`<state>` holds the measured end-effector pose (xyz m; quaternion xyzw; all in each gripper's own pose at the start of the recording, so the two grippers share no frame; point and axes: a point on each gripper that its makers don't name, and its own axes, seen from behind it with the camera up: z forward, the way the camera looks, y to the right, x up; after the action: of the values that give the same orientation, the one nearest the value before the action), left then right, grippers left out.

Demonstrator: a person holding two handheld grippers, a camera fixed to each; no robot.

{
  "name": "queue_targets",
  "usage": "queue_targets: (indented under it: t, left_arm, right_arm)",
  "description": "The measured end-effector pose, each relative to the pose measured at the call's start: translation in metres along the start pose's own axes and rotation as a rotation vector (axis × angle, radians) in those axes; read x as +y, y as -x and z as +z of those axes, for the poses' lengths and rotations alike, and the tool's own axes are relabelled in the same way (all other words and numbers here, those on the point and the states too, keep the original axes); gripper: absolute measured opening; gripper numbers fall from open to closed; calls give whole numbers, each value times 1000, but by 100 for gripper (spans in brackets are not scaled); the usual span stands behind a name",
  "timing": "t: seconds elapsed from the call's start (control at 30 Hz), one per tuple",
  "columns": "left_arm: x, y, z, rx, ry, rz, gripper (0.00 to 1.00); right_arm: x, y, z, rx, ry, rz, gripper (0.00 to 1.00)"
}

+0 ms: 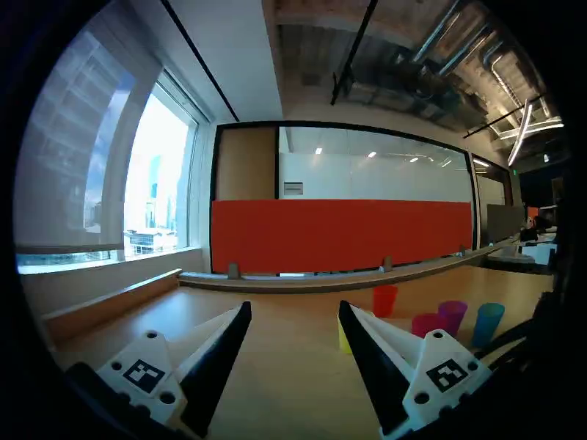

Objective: Pour water

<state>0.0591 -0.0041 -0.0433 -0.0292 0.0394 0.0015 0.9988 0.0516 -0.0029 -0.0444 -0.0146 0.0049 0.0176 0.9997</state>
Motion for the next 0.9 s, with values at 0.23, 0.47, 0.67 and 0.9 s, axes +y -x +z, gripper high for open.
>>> queue_targets:
  t: [0.23,0.47,0.67,0.9]
  left_arm:
    - [1,11,6,1,-40,34,88]
    - [4,18,12,9,-45,30,88]
    - [8,19,17,15,-46,27,88]
    - [13,25,21,10,-43,30,88]
  right_arm:
    - [2,-10,1,-1,18,24,100]
    - [-6,-18,2,-10,20,-12,100]
    - [-15,-17,5,-22,15,-31,100]
    - [-16,-13,8,-29,17,-29,100]
